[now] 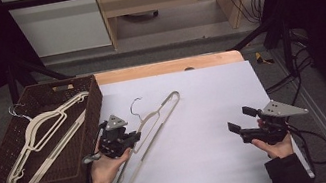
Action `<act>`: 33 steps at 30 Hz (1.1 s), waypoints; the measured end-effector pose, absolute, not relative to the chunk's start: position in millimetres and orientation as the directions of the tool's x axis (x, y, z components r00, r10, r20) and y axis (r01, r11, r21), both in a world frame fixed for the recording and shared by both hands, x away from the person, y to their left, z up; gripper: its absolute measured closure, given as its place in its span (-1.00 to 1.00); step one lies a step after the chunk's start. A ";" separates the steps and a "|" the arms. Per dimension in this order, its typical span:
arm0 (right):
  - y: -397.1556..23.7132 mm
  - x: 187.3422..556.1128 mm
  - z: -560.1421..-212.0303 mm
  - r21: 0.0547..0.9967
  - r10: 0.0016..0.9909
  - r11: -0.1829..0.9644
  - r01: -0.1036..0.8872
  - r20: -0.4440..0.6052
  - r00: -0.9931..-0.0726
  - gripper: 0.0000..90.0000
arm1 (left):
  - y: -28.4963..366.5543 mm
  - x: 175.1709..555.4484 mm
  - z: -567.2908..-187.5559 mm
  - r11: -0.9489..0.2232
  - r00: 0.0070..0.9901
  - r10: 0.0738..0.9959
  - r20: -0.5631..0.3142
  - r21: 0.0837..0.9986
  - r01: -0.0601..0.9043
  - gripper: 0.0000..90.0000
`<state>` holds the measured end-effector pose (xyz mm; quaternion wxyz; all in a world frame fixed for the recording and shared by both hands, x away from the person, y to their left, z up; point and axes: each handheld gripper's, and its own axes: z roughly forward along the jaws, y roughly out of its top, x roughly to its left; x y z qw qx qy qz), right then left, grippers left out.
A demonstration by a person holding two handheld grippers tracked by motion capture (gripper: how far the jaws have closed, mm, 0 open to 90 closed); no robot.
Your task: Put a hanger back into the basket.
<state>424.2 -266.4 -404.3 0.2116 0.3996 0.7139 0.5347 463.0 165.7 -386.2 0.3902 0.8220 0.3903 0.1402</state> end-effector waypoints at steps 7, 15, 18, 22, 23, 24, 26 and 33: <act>-267.9 423.0 -403.1 0.933 0.798 0.109 0.342 0.123 -0.591 -0.63 | 174.2 451.7 -361.5 -0.371 0.716 0.690 -0.109 0.796 0.479 0.92; -269.7 422.4 -401.8 0.938 0.817 0.095 0.332 0.117 -0.565 -0.79 | 200.2 441.8 -306.4 -0.377 0.759 0.650 -0.043 0.849 0.371 0.92; -269.6 422.4 -401.9 0.938 0.821 0.095 0.333 0.115 -0.560 -0.82 | 211.3 441.2 -290.7 -0.376 0.767 0.641 -0.026 0.860 0.344 0.92; -269.8 422.2 -401.9 0.937 0.822 0.097 0.335 0.114 -0.558 -0.84 | 230.1 442.0 -270.0 -0.383 0.764 0.645 0.015 0.871 0.307 0.92; -269.8 422.2 -401.9 0.938 0.822 0.096 0.334 0.114 -0.558 -0.84 | 236.2 441.9 -264.3 -0.383 0.759 0.651 0.023 0.873 0.302 0.92; -269.7 422.1 -401.8 0.938 0.824 0.096 0.333 0.113 -0.555 -0.86 | 242.7 441.8 -258.5 -0.392 0.755 0.655 0.040 0.872 0.294 0.92; -269.8 422.2 -401.7 0.939 0.828 0.091 0.331 0.113 -0.550 -0.88 | 251.8 441.4 -250.1 -0.385 0.745 0.665 0.049 0.877 0.287 0.92; -269.4 422.2 -402.0 0.939 0.828 0.089 0.332 0.115 -0.548 -0.90 | 284.1 448.4 -230.6 -0.374 0.726 0.684 0.072 0.889 0.265 0.92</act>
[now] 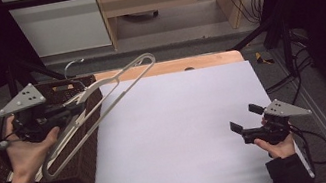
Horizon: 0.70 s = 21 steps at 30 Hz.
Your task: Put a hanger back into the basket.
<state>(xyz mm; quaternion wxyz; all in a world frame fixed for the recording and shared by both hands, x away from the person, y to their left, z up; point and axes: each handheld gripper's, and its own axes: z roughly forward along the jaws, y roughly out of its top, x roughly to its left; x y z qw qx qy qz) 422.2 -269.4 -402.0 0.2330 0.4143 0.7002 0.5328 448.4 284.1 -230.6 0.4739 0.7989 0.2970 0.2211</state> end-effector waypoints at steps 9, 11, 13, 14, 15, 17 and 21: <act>-268.6 422.4 -402.3 0.936 0.832 0.095 0.338 0.112 -0.544 -0.90 | 327.6 464.1 -226.7 -0.390 0.707 0.700 0.103 0.884 0.257 0.92; -268.2 422.5 -402.6 0.935 0.831 0.098 0.341 0.111 -0.544 -0.90 | 337.4 466.4 -226.3 -0.391 0.700 0.706 0.108 0.883 0.258 0.92; -267.6 422.9 -403.0 0.934 0.831 0.103 0.343 0.109 -0.545 -0.91 | 349.1 469.0 -226.8 -0.390 0.678 0.727 0.113 0.880 0.271 0.92; -267.3 423.2 -403.3 0.933 0.831 0.105 0.343 0.107 -0.546 -0.91 | 355.1 470.7 -227.7 -0.390 0.669 0.734 0.116 0.879 0.275 0.92; -267.0 423.4 -403.5 0.933 0.831 0.106 0.344 0.107 -0.546 -0.90 | 360.7 472.1 -229.3 -0.382 0.659 0.744 0.110 0.880 0.284 0.92; -266.8 423.5 -403.7 0.933 0.831 0.108 0.344 0.105 -0.546 -0.90 | 371.3 474.9 -232.6 -0.373 0.652 0.751 0.100 0.880 0.295 0.92; -266.5 423.5 -403.9 0.933 0.830 0.108 0.344 0.106 -0.547 -0.91 | 395.8 480.3 -242.7 -0.359 0.632 0.770 0.088 0.879 0.314 0.92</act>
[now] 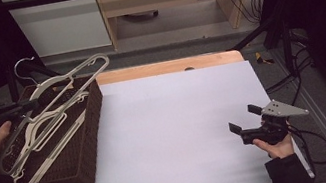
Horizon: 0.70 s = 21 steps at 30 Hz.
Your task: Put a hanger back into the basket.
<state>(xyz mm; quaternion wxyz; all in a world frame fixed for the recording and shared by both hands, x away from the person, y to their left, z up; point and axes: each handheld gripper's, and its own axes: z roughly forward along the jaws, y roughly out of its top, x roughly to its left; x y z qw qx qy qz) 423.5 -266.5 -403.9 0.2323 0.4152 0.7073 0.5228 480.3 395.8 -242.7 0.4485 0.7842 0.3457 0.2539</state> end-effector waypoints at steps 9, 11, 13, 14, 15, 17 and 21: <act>-265.1 424.7 -405.2 0.930 0.832 0.114 0.350 0.103 -0.545 -0.91 | 437.6 487.3 -267.2 -0.317 0.591 0.806 0.036 0.870 0.378 0.92; -265.0 424.9 -405.3 0.930 0.831 0.114 0.349 0.103 -0.547 -0.91 | 443.5 488.1 -273.0 -0.310 0.584 0.812 0.026 0.866 0.393 0.92; -265.0 425.0 -405.5 0.930 0.829 0.114 0.349 0.105 -0.550 -0.91 | 447.7 488.9 -278.7 -0.305 0.575 0.818 0.017 0.860 0.408 0.92; -264.7 425.0 -405.6 0.930 0.827 0.114 0.350 0.106 -0.551 -0.91 | 449.1 489.3 -281.6 -0.302 0.570 0.821 0.012 0.857 0.417 0.92; -264.7 425.0 -405.7 0.930 0.826 0.116 0.349 0.104 -0.554 -0.92 | 450.7 490.0 -284.2 -0.304 0.568 0.823 0.011 0.854 0.423 0.92; -264.4 424.9 -405.8 0.929 0.826 0.117 0.351 0.105 -0.554 -0.92 | 452.9 490.8 -289.0 -0.294 0.567 0.824 0.001 0.856 0.426 0.92; -264.9 425.0 -405.8 0.929 0.828 0.115 0.350 0.105 -0.550 -0.92 | 448.6 493.2 -292.5 -0.309 0.569 0.822 0.012 0.849 0.429 0.92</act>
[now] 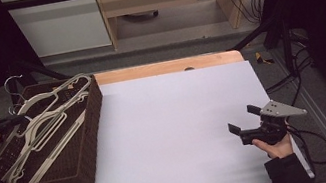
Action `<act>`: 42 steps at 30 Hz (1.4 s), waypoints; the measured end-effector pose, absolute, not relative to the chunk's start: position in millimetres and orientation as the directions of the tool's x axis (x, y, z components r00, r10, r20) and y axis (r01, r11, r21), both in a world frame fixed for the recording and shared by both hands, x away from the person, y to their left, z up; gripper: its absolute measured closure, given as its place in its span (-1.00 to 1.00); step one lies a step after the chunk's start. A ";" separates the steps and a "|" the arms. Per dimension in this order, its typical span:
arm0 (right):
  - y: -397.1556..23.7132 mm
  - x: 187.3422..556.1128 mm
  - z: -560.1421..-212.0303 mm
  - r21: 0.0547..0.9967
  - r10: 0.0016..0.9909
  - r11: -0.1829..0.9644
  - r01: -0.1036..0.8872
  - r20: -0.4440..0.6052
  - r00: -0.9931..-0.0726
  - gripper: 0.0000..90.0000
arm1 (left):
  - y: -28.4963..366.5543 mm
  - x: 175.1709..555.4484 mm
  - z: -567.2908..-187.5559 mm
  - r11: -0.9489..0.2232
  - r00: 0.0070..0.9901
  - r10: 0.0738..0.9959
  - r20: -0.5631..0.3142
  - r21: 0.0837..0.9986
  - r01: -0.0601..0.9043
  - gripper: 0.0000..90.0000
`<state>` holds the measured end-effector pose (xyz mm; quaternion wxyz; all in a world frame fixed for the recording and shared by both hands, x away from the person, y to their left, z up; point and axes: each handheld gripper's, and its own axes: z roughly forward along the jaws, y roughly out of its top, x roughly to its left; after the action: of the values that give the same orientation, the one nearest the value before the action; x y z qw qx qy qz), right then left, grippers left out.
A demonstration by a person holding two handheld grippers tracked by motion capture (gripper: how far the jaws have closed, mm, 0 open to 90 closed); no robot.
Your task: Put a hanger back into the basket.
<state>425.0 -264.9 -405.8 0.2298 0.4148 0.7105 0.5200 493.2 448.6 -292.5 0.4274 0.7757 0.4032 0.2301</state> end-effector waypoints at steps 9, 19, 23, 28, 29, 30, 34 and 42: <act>-265.4 424.7 -405.4 0.930 0.828 0.117 0.349 0.103 -0.551 -0.92 | 440.8 504.4 -322.3 -0.313 0.550 0.835 -0.012 0.811 0.493 0.92; -264.2 424.7 -405.8 0.928 0.827 0.119 0.352 0.103 -0.553 -0.93 | 442.5 506.2 -365.8 -0.234 0.495 0.861 -0.119 0.771 0.593 0.91; -264.5 424.7 -405.7 0.930 0.826 0.122 0.346 0.098 -0.555 -0.93 | 448.2 506.2 -376.6 -0.184 0.439 0.885 -0.153 0.752 0.633 0.87; -263.5 424.8 -406.3 0.928 0.825 0.124 0.351 0.100 -0.556 -0.93 | 447.1 506.0 -372.5 -0.183 0.378 0.920 -0.107 0.733 0.655 0.80; -263.4 424.7 -406.2 0.928 0.824 0.124 0.352 0.101 -0.557 -0.93 | 448.3 503.7 -370.3 -0.173 0.363 0.926 -0.104 0.738 0.653 0.74; -263.4 424.6 -406.1 0.928 0.824 0.124 0.351 0.101 -0.557 -0.93 | 448.4 501.1 -368.6 -0.152 0.343 0.933 -0.106 0.749 0.645 0.64; -263.7 424.4 -405.9 0.928 0.828 0.119 0.352 0.103 -0.552 -0.93 | 452.0 486.0 -358.5 -0.101 0.319 0.941 -0.115 0.803 0.587 0.41; -264.3 423.7 -405.4 0.929 0.825 0.120 0.349 0.102 -0.556 -0.93 | 432.0 450.1 -336.4 -0.046 0.364 0.923 -0.122 0.906 0.422 -0.03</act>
<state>423.7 -264.3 -405.4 0.2287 0.4119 0.7126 0.5198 450.1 432.0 -336.4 0.4773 0.6737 0.4992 0.2628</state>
